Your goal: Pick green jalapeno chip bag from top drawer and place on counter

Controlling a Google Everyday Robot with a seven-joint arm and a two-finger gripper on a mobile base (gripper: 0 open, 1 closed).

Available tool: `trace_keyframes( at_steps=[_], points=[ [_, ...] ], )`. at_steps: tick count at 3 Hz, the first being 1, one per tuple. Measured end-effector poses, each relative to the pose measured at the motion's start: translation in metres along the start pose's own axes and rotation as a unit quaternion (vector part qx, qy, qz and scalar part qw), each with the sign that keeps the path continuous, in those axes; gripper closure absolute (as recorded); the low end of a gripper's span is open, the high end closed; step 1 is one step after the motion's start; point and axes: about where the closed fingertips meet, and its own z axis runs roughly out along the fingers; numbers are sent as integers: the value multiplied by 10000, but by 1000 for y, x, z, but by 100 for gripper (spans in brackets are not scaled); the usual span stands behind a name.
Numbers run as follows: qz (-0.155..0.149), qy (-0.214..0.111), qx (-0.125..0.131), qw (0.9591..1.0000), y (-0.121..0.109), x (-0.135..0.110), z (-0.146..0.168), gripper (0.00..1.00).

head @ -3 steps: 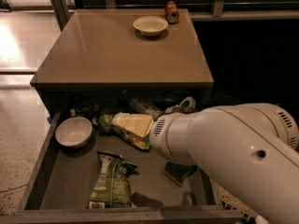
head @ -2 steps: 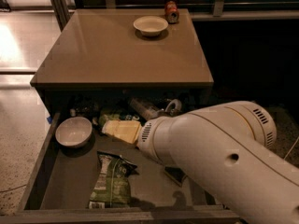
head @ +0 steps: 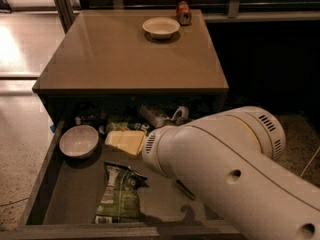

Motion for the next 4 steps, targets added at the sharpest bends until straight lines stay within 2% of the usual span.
trace_keyframes(
  at_steps=[2, 4],
  points=[
    [-245, -105, -72, 9996, -18, -10, 16, 0],
    [-595, -333, 11, 9977, -49, -31, 37, 0]
  ],
)
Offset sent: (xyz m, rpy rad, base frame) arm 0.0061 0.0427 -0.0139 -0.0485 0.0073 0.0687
